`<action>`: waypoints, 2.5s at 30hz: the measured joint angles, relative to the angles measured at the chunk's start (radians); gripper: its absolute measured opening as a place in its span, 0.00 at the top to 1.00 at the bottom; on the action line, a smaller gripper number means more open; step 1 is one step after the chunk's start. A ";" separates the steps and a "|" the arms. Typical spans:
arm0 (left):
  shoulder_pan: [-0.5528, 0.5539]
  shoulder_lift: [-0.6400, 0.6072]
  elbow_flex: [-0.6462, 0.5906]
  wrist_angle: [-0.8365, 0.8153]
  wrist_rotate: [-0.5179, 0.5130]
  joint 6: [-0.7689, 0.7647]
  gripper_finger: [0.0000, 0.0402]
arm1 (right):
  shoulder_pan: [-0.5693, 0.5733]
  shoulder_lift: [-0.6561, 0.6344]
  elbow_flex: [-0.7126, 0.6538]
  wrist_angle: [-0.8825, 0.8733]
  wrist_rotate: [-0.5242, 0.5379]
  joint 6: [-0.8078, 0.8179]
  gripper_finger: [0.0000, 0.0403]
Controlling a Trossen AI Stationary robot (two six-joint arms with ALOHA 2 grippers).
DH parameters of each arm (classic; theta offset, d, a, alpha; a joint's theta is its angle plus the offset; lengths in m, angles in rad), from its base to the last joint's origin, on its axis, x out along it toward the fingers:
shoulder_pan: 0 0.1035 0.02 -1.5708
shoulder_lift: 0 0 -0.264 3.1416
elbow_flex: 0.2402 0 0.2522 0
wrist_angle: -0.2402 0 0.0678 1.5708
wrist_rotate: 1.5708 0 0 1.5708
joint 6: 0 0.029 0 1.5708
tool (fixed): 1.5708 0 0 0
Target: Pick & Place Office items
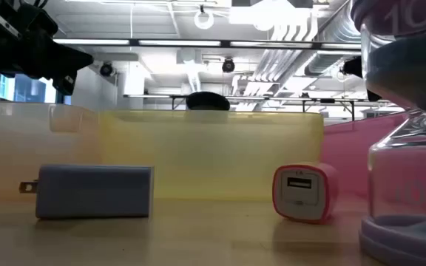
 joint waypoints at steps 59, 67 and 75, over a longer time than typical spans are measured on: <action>0.000 0.000 0.000 0.000 0.000 0.000 1.00 | 0.000 0.000 0.000 0.000 0.000 0.000 0.99; 0.000 0.000 0.000 0.000 0.000 0.000 1.00 | 0.000 0.000 0.000 0.000 0.000 0.000 0.99; 0.002 0.001 0.000 0.007 -0.038 0.000 1.00 | 0.000 0.000 0.000 0.000 0.000 0.000 0.99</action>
